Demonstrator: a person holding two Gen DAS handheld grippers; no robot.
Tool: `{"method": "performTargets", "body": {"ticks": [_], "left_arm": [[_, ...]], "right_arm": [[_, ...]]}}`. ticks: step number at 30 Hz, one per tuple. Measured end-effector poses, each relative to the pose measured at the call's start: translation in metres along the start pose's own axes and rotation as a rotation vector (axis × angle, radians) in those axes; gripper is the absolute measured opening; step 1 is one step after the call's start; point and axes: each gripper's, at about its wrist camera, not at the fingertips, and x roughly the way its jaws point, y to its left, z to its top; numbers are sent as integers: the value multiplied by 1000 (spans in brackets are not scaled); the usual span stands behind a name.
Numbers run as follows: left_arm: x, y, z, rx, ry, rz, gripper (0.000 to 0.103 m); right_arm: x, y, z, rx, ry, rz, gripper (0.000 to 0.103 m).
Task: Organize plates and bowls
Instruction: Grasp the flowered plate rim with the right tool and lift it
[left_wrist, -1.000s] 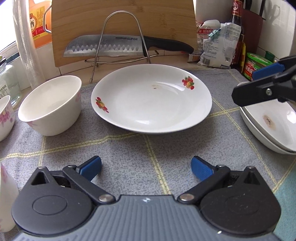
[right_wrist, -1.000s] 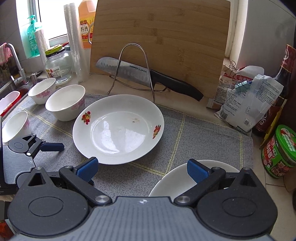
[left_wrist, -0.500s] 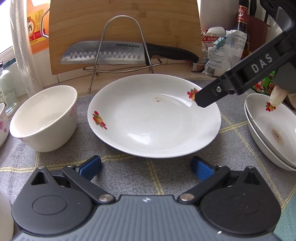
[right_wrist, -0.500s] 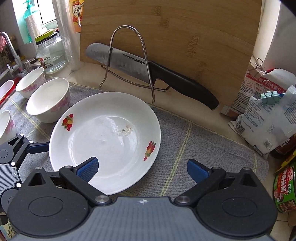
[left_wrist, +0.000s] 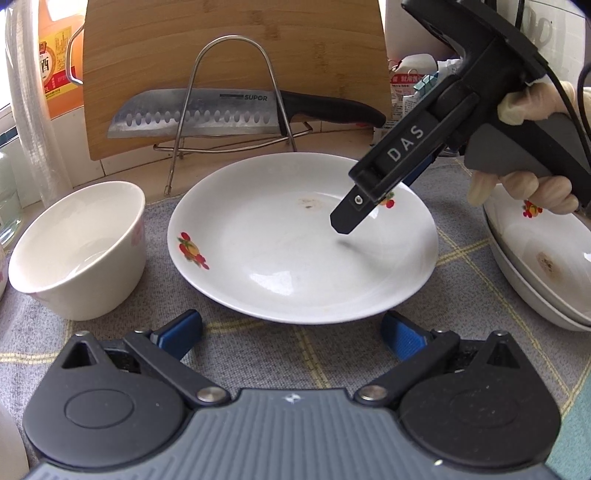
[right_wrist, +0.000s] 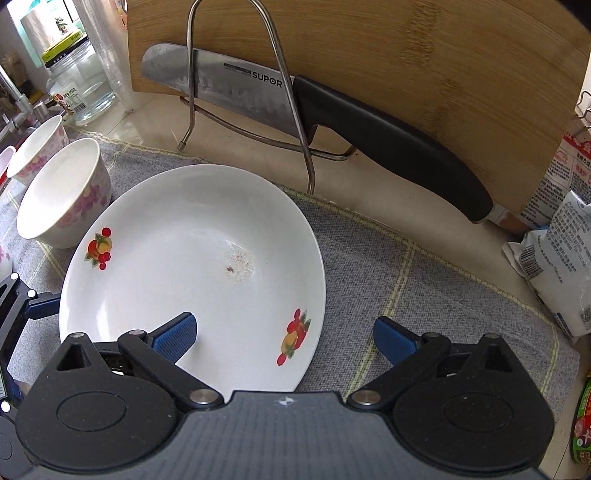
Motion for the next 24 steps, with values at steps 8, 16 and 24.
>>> {"method": "performTargets", "body": {"ticks": [8, 16, 24], "left_arm": [[7, 7, 4, 30, -17, -31, 103], [10, 11, 5, 71, -26, -75, 103], [10, 13, 4, 84, -43, -83, 103]], "right_arm": [[4, 2, -3, -41, 1, -21, 103], [2, 0, -4, -58, -8, -14, 103], [-1, -3, -6, -67, -11, -8, 103]]}}
